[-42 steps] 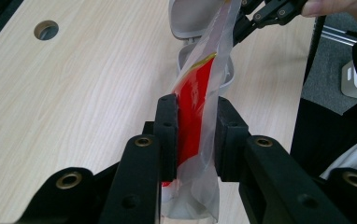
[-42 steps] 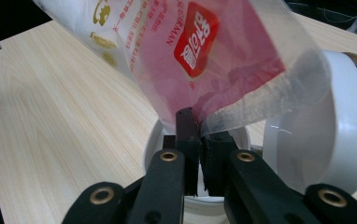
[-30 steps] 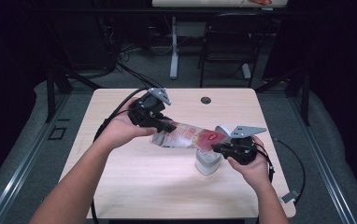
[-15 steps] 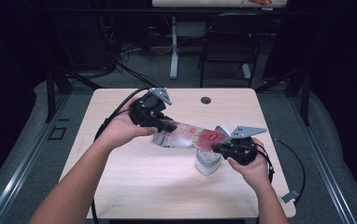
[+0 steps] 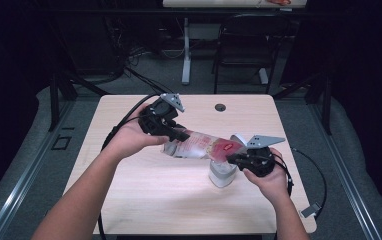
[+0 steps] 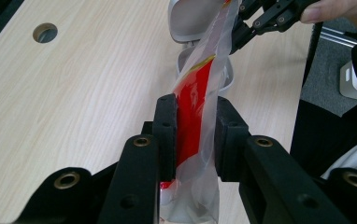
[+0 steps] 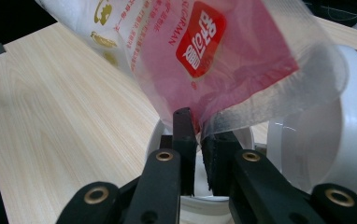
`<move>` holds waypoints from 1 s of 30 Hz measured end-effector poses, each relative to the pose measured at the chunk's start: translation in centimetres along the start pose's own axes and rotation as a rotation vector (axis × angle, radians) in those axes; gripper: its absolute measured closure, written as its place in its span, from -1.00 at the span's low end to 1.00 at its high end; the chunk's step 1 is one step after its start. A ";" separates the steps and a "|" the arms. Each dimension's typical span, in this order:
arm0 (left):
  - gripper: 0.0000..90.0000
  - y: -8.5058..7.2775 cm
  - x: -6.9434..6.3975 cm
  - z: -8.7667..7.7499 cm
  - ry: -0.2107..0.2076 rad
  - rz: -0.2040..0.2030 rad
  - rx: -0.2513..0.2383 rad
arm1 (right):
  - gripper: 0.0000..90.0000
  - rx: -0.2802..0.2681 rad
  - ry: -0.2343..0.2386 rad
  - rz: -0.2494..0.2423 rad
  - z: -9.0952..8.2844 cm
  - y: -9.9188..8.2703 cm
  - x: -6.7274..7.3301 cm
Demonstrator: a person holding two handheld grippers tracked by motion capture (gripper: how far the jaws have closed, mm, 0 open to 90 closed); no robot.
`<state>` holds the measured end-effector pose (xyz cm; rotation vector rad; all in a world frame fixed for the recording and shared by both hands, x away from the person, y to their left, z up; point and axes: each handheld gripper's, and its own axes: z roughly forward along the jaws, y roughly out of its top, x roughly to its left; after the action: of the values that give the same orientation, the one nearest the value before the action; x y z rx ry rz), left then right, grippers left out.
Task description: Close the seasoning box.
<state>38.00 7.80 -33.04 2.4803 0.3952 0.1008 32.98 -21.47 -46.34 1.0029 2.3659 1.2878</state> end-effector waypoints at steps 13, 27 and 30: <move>0.65 0.2 0.0 0.0 0.000 0.000 -0.002 | 0.84 0.002 -0.003 -0.001 0.0 0.0 0.0; 0.64 0.3 -0.1 0.0 -0.002 0.000 -0.003 | 0.84 0.005 -0.007 0.000 0.0 0.0 0.0; 0.64 0.3 -0.1 0.0 -0.002 0.000 -0.002 | 0.84 0.005 -0.007 -0.001 0.0 0.0 0.0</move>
<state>38.02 7.52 -32.88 2.4778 0.3940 0.0984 32.99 -21.46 -46.36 1.0064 2.3658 1.2765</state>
